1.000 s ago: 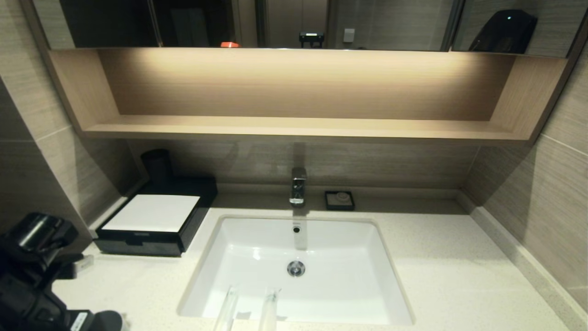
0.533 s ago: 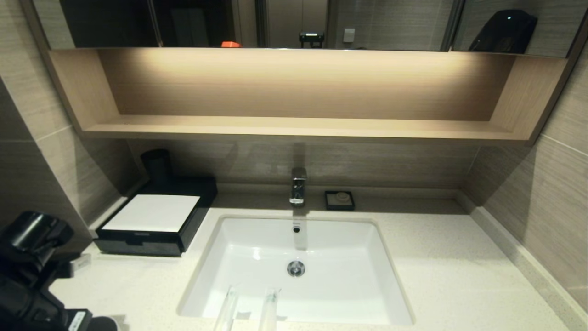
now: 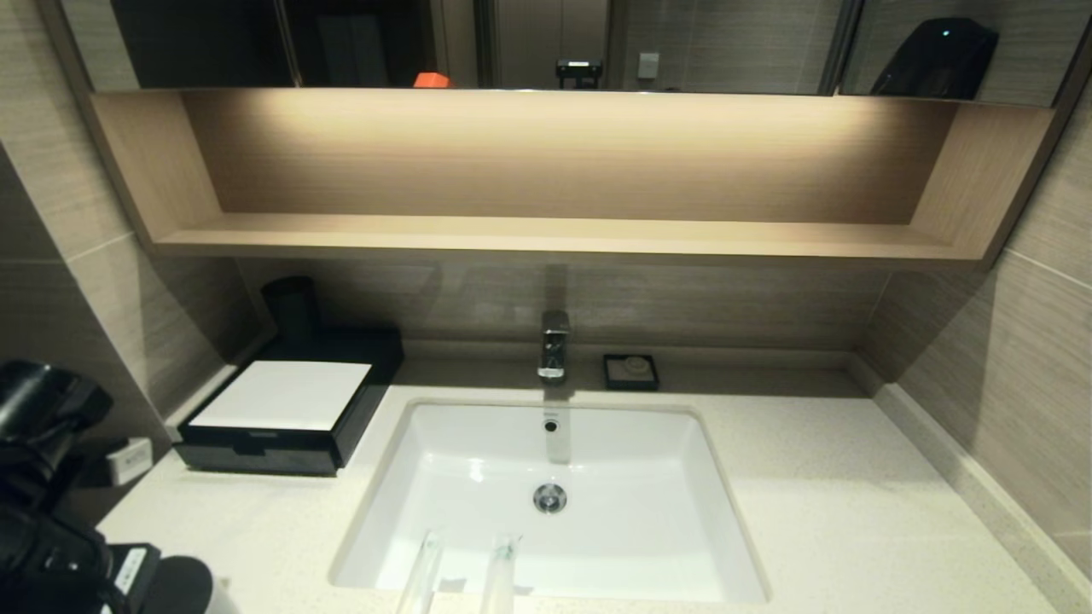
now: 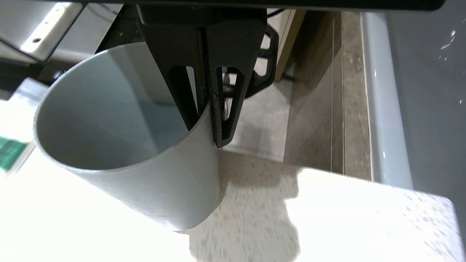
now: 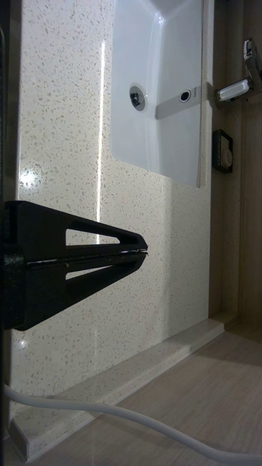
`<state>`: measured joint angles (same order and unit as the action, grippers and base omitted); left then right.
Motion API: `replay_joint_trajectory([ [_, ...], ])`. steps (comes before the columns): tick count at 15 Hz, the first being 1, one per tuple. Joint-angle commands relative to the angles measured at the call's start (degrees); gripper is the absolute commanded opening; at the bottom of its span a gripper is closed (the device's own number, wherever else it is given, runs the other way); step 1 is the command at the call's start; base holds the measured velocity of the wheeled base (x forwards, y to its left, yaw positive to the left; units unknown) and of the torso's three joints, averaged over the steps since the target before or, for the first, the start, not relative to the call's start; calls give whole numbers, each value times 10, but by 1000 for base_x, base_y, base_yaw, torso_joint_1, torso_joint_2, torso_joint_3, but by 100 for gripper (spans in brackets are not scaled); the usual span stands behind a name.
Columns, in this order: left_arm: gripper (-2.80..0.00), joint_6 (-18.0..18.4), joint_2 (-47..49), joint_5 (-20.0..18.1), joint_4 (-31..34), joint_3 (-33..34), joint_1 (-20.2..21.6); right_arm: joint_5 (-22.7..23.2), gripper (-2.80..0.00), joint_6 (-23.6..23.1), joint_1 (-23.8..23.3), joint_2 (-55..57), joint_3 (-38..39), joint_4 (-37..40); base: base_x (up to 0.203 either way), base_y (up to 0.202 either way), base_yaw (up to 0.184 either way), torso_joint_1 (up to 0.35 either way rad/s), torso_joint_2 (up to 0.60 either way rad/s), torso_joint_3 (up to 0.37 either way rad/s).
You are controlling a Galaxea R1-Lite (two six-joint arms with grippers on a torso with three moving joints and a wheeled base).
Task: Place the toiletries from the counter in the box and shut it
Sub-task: Pick up the cup, then place the cup on the storage box
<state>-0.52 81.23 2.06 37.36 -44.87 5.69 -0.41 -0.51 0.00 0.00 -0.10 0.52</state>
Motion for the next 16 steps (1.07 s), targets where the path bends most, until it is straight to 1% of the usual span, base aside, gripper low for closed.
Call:
replay_joint_trajectory([
  [1, -280, -6, -10, 0, 13, -37, 0, 0, -280, 0, 0, -1, 0, 0, 0, 0, 0, 0, 0, 0],
  [5, -280, -22, 0, 0, 31, -110, 2, 0, -280, 0, 0, -1, 0, 0, 0, 0, 0, 0, 0, 0],
  [7, -280, -24, 17, 0, 47, -158, 15, 0, -280, 0, 0, -1, 0, 0, 0, 0, 0, 0, 0, 0],
  [11, -280, -25, 94, -1, 66, -242, 54, 0, -280, 0, 0, 0, 0, 0, 0, 0, 0, 0, 0, 0],
  [13, -280, -30, 129, -1, 67, -282, 58, 0, -280, 0, 0, -1, 0, 0, 0, 0, 0, 0, 0, 0],
  [16, -280, -48, 167, -1, 69, -343, 58, 0, -280, 1, 0, -1, 0, 0, 0, 0, 0, 0, 0, 0],
])
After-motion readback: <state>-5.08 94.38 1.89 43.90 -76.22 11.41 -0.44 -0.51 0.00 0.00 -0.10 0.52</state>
